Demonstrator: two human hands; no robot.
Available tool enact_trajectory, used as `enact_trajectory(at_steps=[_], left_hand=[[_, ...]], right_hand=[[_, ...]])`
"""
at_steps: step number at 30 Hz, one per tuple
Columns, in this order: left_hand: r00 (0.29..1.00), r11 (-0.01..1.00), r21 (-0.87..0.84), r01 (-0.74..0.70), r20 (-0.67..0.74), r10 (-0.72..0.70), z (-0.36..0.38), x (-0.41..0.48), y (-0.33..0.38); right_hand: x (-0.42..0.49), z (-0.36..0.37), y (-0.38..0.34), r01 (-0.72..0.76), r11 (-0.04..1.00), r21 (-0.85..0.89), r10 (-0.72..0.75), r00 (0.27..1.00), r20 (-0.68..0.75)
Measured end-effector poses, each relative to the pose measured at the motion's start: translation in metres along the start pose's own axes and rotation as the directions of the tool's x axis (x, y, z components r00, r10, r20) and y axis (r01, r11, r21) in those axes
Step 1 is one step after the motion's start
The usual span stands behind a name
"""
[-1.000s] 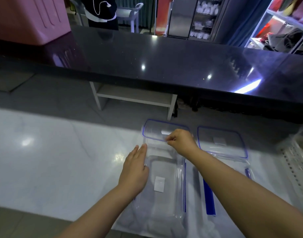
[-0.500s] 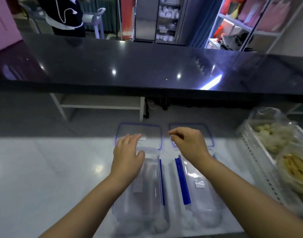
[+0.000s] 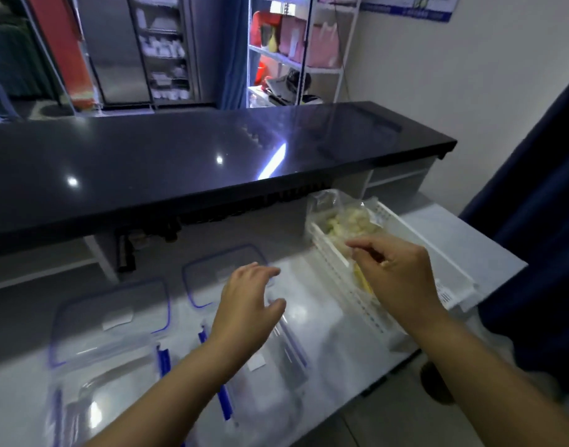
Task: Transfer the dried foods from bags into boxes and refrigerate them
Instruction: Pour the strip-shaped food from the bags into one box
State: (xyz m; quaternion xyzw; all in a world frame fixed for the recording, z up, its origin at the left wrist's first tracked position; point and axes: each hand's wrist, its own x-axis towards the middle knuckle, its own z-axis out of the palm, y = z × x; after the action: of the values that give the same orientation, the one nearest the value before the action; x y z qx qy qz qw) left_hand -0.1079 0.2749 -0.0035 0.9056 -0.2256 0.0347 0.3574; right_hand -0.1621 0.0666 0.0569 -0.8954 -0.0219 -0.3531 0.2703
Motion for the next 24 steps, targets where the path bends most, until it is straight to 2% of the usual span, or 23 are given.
enact_trajectory(at_steps=[5,10,12,15,21,24], left_hand=[[0.993,0.999,0.034,-0.007,0.116,0.003,0.047,0.016,0.050],[0.979,0.965,0.166,-0.202,0.055,0.196,0.092,0.026,0.107],[0.974,0.960,0.163,-0.226,0.015,0.226,0.107,0.031,0.126],[0.976,0.970,0.161,-0.183,-0.090,0.200,0.127,0.038,0.141],[0.961,0.998,-0.052,-0.018,-0.275,0.003,0.133,0.057,0.149],[0.948,0.987,-0.155,0.050,-0.303,-0.096,0.131,0.068,0.157]], right_hand=[[0.006,-0.041,0.067,-0.172,0.982,0.075,0.177,0.981,-0.077],[0.003,-0.047,0.126,-0.328,0.939,0.099,0.324,0.945,0.051],[0.000,-0.047,0.145,-0.351,0.933,0.077,0.342,0.933,0.110],[-0.003,-0.042,0.171,-0.346,0.937,0.037,0.330,0.918,0.221],[-0.008,-0.030,0.207,-0.318,0.941,0.114,0.247,0.878,0.411],[-0.007,-0.027,0.220,-0.337,0.924,0.181,0.192,0.817,0.543]])
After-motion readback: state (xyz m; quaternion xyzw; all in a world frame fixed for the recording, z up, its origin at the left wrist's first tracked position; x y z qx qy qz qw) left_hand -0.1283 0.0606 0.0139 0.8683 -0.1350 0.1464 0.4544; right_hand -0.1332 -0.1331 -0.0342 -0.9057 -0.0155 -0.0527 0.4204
